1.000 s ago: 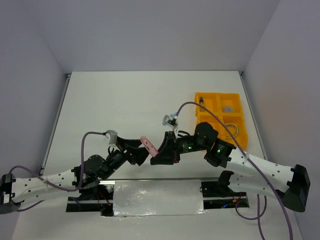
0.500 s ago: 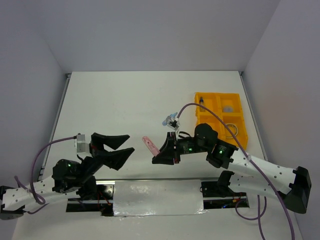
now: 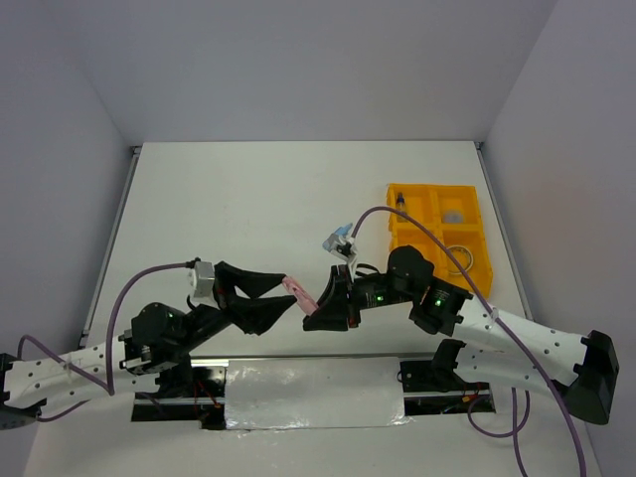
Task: Sort the stationery into containers
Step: Close the pen cap on the pen.
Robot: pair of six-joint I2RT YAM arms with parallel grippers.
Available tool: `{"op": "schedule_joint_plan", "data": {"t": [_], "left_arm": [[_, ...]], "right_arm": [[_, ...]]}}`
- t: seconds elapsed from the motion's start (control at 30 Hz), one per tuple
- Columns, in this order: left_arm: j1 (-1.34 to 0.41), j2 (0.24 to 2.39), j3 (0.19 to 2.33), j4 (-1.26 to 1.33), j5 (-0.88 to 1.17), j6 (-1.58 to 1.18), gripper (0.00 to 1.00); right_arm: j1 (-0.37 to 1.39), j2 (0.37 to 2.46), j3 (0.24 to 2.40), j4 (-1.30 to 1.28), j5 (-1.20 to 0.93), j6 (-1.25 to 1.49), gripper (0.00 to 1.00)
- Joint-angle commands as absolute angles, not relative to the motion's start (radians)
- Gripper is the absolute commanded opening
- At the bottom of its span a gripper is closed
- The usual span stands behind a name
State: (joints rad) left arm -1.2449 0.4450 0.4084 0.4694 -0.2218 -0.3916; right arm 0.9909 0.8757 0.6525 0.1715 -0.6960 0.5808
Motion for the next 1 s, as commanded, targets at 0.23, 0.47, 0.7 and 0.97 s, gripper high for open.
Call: {"op": "schedule_joint_plan", "data": {"t": [0.23, 0.47, 0.7, 0.97], "left_arm": [[-1.246, 0.491, 0.468, 0.591, -0.126, -0.387, 0.62], [-1.244, 0.5, 0.463, 0.6, -0.121, -0.406, 0.36], [-1.244, 0.531, 0.483, 0.551, -0.163, -0.445, 0.07], [-1.244, 0.586, 0.445, 0.571, -0.143, -0.489, 0.0]], "right_arm": [[0.999, 0.882, 0.666, 0.227, -0.738, 0.545, 0.0], [0.999, 0.877, 0.666, 0.247, -0.759, 0.526, 0.0], [0.999, 0.902, 0.75, 0.207, -0.769, 0.469, 0.0], [0.997, 0.942, 0.902, 0.182, -0.677, 0.448, 0.0]]}}
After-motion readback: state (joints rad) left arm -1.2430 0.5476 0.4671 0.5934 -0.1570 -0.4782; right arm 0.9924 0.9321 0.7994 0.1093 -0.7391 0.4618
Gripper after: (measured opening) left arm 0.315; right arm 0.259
